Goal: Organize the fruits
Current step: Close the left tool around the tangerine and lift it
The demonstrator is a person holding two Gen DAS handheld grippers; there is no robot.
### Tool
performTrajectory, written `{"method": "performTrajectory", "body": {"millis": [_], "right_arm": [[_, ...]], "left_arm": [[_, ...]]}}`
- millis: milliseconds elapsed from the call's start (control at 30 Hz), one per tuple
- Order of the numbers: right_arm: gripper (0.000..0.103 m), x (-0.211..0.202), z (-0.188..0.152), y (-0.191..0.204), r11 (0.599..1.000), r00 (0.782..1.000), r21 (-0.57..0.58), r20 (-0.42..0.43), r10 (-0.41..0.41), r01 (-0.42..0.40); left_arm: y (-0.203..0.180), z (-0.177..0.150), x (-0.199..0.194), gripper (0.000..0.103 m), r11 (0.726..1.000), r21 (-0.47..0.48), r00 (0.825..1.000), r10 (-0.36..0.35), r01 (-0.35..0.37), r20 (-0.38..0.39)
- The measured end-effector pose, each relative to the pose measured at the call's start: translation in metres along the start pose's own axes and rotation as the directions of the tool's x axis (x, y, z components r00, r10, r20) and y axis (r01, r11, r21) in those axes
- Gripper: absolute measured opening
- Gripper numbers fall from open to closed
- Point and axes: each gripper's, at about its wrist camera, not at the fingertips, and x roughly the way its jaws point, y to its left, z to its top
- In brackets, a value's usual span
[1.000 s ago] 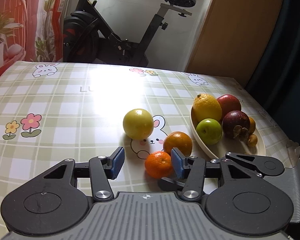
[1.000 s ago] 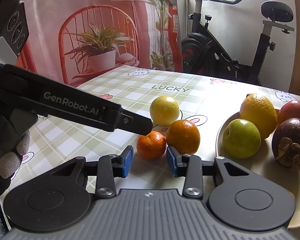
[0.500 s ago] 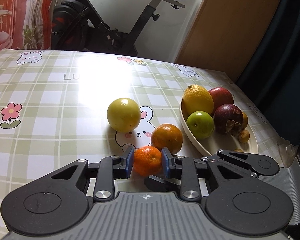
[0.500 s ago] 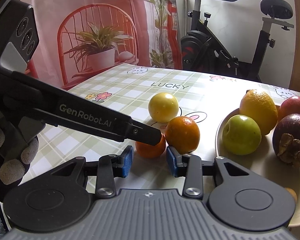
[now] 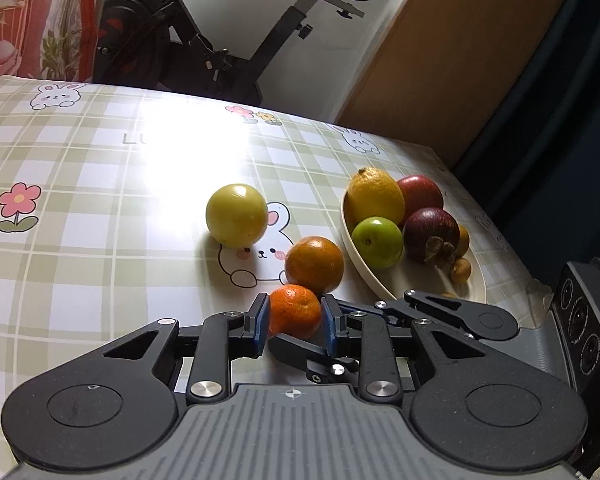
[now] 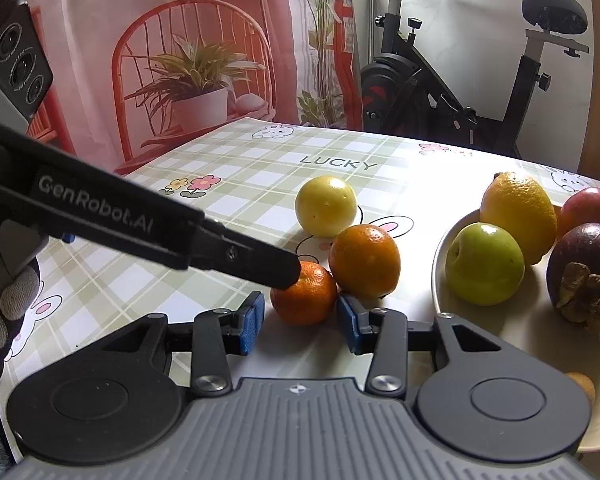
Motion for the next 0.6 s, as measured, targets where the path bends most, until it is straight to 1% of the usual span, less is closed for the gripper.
{"method": "performTrajectory", "body": {"millis": [100, 200, 333, 500, 600], "right_arm": [[0.044, 0.001, 0.000, 0.001, 1.000, 1.000, -0.002, -0.003, -0.002, 0.002], [0.044, 0.002, 0.000, 0.001, 1.000, 1.000, -0.001, -0.006, -0.003, 0.003], [0.044, 0.003, -0.001, 0.003, 1.000, 1.000, -0.002, -0.013, -0.009, 0.009], [0.044, 0.004, 0.000, 0.003, 1.000, 1.000, -0.003, -0.015, -0.014, 0.014], [0.040, 0.004, 0.000, 0.002, 1.000, 1.000, 0.000, -0.012, -0.016, 0.016]], "left_arm": [[0.006, 0.004, 0.004, 0.029, 0.999, -0.039, 1.000, 0.004, -0.004, 0.003], [0.007, 0.006, 0.014, 0.029, 0.999, -0.053, 1.000, 0.011, -0.012, -0.007], [0.008, 0.006, 0.020, 0.029, 0.996, -0.084, 1.000, -0.010, 0.010, -0.001], [0.005, 0.004, 0.022, 0.029, 0.997, -0.071, 1.000, -0.019, 0.019, -0.005], [0.003, 0.002, 0.021, 0.029, 0.998, -0.061, 1.000, -0.016, 0.016, -0.005]]}}
